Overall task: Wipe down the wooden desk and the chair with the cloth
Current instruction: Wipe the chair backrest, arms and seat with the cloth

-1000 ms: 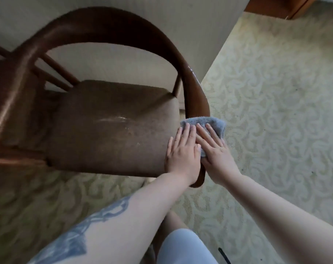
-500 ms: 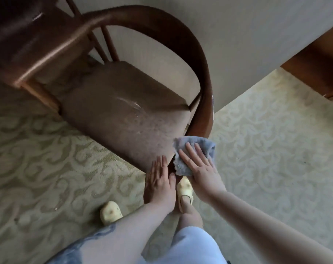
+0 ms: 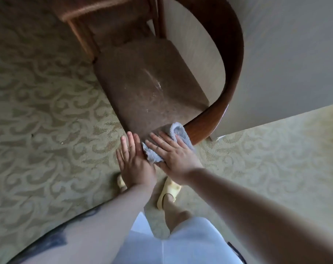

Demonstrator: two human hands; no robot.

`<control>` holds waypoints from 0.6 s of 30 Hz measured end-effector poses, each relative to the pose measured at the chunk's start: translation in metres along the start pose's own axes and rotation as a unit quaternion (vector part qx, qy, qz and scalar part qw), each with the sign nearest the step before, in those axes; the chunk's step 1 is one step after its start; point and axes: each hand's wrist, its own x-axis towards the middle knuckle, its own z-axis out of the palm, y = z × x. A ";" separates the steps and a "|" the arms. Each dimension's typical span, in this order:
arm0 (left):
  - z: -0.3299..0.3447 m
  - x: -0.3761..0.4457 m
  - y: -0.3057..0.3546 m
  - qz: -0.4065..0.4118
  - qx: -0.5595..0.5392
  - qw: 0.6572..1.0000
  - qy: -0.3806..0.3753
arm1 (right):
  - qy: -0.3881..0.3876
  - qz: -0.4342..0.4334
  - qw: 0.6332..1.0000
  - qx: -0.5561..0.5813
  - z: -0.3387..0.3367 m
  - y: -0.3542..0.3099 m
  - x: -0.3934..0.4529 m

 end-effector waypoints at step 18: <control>-0.002 0.003 0.019 0.055 -0.001 0.999 -0.004 | 0.086 0.173 0.981 0.015 -0.001 0.014 -0.027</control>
